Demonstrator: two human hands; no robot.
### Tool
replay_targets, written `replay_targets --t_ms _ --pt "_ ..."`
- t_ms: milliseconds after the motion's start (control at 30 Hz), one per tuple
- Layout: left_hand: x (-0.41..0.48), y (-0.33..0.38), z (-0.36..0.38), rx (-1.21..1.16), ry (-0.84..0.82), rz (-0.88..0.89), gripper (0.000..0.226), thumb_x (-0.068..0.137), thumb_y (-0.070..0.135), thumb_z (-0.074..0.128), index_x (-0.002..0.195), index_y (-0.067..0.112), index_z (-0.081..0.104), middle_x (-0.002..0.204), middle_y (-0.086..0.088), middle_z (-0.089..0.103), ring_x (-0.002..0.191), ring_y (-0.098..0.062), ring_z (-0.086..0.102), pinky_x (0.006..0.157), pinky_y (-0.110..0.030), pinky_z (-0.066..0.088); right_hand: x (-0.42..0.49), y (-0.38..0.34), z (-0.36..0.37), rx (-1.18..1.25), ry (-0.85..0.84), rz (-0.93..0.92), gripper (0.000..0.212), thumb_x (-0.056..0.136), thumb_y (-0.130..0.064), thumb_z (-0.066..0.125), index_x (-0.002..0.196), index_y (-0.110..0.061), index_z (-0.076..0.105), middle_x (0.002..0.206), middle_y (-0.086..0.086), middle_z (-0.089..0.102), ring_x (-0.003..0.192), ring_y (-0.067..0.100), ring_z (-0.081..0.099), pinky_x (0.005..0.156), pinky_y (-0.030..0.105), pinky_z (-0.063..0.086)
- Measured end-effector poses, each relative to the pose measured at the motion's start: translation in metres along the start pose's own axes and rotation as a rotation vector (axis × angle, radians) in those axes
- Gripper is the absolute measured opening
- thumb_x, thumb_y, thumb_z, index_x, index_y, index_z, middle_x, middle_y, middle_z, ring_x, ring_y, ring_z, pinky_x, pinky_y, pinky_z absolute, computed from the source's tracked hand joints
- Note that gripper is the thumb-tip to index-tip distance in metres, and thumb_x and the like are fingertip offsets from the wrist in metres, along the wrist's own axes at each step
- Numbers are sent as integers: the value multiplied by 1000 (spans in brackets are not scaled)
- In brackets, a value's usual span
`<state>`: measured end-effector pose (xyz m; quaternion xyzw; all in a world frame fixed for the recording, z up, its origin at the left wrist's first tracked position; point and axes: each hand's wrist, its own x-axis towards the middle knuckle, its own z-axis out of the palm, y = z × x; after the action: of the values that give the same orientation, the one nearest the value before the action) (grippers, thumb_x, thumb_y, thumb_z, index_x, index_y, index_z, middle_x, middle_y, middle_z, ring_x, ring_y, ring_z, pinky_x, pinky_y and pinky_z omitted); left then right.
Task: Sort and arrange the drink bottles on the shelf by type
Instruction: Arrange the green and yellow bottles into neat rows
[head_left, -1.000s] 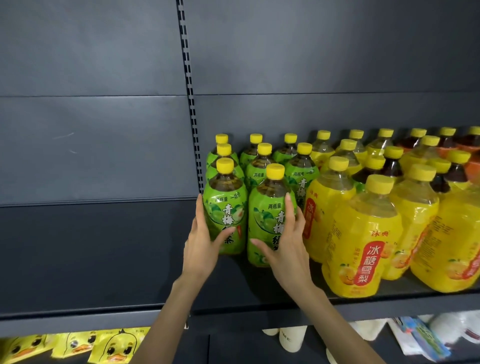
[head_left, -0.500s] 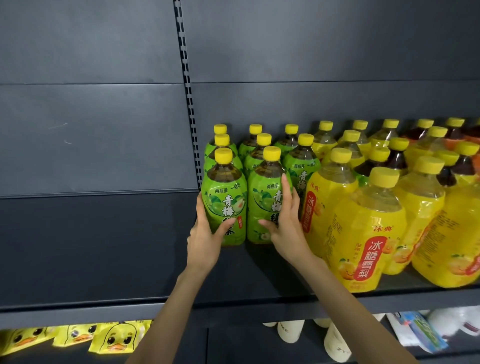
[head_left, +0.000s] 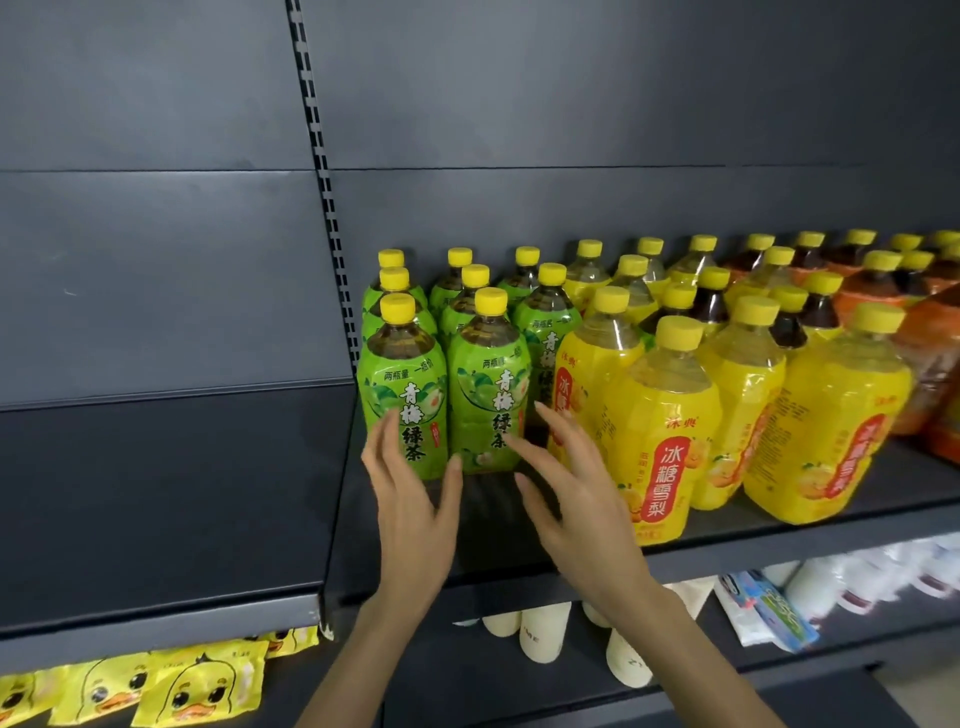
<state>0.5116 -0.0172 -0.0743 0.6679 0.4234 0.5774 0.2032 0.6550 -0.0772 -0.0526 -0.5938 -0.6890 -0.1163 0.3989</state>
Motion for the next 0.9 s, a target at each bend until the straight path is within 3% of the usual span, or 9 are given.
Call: replay_targets --t_ms 100,200,300,400,500,600,667,800,900 --pt "-11 15 16 -78 -219 6 58 93 34 50 143 28 22 146 3 28 129 0 34 98 -13 32 -21 13 -27 -18 221 -29 30 91 -14 53 120 -19 59 136 4 47 128 19 42 103 22 33" --pt "-15 30 39 -100 -422 69 52 94 40 47 140 37 24 142 7 35 131 1 33 106 -25 36 -26 29 -45 -35 369 112 37 90 -20 57 126 -23 50 136 6 42 126 14 37 98 26 34" --pt "-17 45 62 -116 -596 105 63 93 44 50 145 39 15 150 10 24 137 0 23 110 -27 30 -25 45 -54 121 355 340 59 89 -34 63 139 -36 32 145 1 28 134 10 26 104 23 30" --pt "-16 58 77 -176 -733 73 82 88 50 56 144 46 -4 155 17 6 141 2 9 109 -22 23 -24 57 -60 401 245 453 76 81 -42 64 139 -51 15 143 -29 23 139 9 26 110 38 36" --pt "-12 62 85 -224 -712 37 90 84 46 64 139 51 -7 155 15 6 138 4 12 104 -15 23 -23 61 -65 479 214 438 75 80 -44 67 136 -55 18 144 -25 29 137 8 33 108 44 39" --pt "-12 59 85 -218 -631 36 89 77 47 69 131 60 -1 151 9 19 137 -7 27 106 -27 36 -19 61 -69 497 211 439 72 72 -58 69 128 -64 24 140 -16 41 128 8 44 101 41 47" --pt "-12 58 82 -210 -616 23 91 72 53 69 131 60 -1 147 10 22 134 -7 30 103 -28 39 -19 61 -69 495 190 434 70 69 -60 68 125 -66 26 134 -22 43 125 8 46 97 41 49" --pt "-11 53 67 -220 -533 -48 97 61 62 67 133 57 2 144 10 21 126 0 29 91 -15 34 -19 48 -59 547 136 395 67 77 -42 68 133 -51 33 135 -17 44 121 1 47 88 21 51" --pt "-11 43 48 -225 -415 -86 93 57 61 69 129 58 11 137 13 25 124 -1 30 87 -11 31 -16 36 -45 680 50 366 66 82 -31 65 141 -41 37 139 -11 46 124 2 48 91 26 52"
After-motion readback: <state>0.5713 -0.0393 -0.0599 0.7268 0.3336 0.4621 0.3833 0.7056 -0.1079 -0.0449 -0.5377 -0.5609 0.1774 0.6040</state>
